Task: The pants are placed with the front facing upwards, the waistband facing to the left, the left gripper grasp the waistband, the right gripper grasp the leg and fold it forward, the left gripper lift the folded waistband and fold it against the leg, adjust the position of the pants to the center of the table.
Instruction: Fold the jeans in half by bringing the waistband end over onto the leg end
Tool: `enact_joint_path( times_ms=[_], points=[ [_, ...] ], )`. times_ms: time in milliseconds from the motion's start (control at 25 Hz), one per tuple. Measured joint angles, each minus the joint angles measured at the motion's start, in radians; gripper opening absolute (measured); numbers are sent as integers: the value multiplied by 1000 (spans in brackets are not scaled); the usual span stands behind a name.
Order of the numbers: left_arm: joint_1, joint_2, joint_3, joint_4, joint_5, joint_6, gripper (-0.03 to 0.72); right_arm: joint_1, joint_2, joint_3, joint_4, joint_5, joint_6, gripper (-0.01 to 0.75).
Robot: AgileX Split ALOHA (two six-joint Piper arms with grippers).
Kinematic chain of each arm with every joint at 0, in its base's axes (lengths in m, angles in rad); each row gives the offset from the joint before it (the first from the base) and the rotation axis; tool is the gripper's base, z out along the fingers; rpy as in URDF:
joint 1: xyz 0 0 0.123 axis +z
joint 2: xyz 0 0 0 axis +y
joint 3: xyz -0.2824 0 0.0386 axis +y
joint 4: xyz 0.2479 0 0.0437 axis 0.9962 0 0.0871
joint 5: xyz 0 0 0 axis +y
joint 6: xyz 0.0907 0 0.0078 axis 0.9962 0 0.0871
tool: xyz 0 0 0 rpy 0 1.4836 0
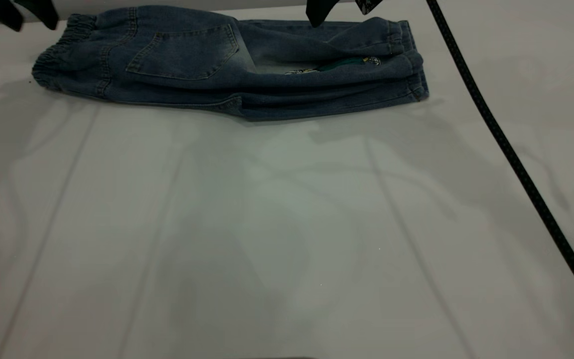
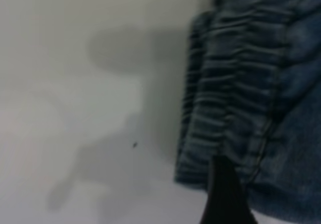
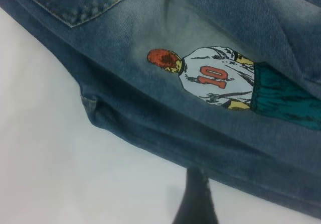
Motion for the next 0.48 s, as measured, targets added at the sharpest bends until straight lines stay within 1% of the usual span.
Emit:
enact_joint_path(
  times_ms=[200,480],
  points=[
    [7,52,-49,-5,10,28,407,0,0,0,0,2,0,484],
    [51,109,-93,-24,11,2,408,0,0,0,-1,18,-2,484]
  ],
)
